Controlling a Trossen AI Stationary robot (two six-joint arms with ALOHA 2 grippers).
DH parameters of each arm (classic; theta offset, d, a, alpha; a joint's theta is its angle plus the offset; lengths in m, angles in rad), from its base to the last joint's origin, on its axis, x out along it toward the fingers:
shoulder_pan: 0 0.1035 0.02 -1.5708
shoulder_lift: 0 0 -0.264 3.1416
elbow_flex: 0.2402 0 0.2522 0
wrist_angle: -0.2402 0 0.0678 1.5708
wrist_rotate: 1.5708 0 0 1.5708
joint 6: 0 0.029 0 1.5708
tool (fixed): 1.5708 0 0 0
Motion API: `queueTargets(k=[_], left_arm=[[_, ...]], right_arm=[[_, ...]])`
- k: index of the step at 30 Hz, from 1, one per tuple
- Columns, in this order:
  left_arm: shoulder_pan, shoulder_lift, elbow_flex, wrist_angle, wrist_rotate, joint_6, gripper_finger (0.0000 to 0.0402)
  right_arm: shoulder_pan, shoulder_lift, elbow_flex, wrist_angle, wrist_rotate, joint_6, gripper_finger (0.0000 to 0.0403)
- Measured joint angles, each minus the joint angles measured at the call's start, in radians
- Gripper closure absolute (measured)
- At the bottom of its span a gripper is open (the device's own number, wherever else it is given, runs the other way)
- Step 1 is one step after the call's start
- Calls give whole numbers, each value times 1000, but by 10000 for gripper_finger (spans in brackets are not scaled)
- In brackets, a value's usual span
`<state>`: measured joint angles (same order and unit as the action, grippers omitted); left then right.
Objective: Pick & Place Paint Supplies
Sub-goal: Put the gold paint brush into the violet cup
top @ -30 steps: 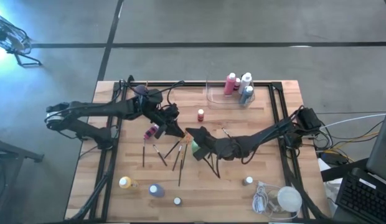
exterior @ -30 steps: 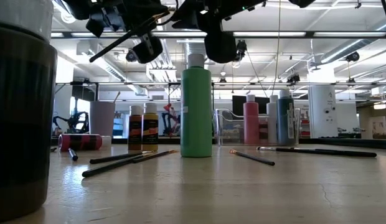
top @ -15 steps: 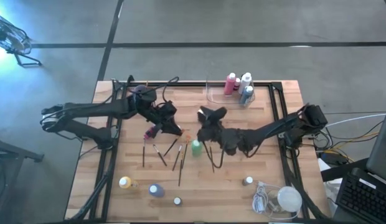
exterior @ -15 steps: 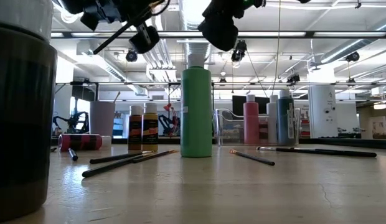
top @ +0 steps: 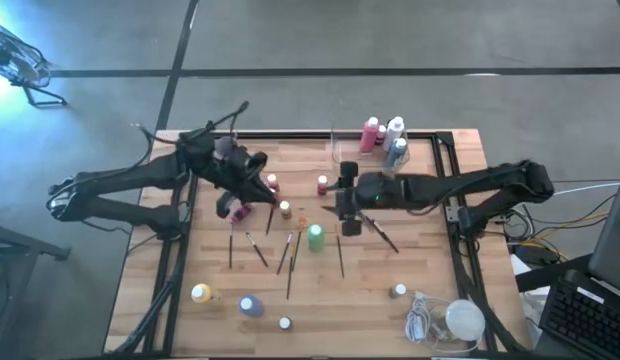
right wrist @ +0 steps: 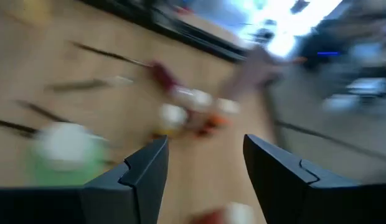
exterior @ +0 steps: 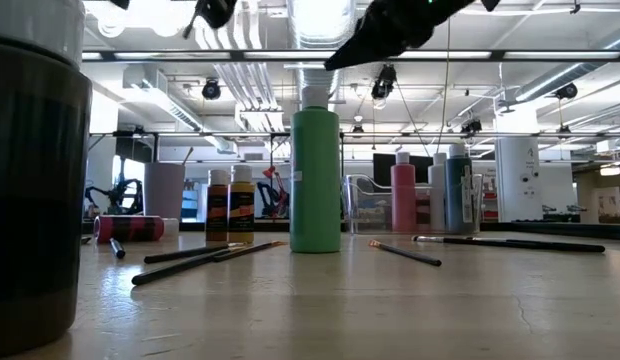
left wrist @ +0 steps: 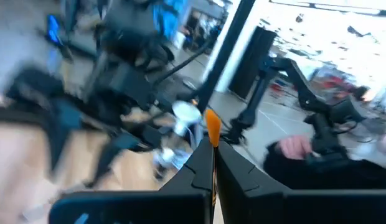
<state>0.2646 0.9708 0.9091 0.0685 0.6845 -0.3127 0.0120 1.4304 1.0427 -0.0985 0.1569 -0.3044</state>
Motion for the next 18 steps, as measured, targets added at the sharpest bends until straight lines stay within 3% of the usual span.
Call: queueTargets(k=[3, 8, 18], left_arm=[[0, -27, 18, -1, -107, 84, 396], [0, -78, 32, -38, -366, 222, 396], [0, -164, 36, -143, -958, 385, 396]], right_arm=[[-44, -49, -31, 3, -84, 40, 211], [-94, -109, -99, 34, 3, 80, 227], [-177, -189, -312, 309, 114, 203, 259]])
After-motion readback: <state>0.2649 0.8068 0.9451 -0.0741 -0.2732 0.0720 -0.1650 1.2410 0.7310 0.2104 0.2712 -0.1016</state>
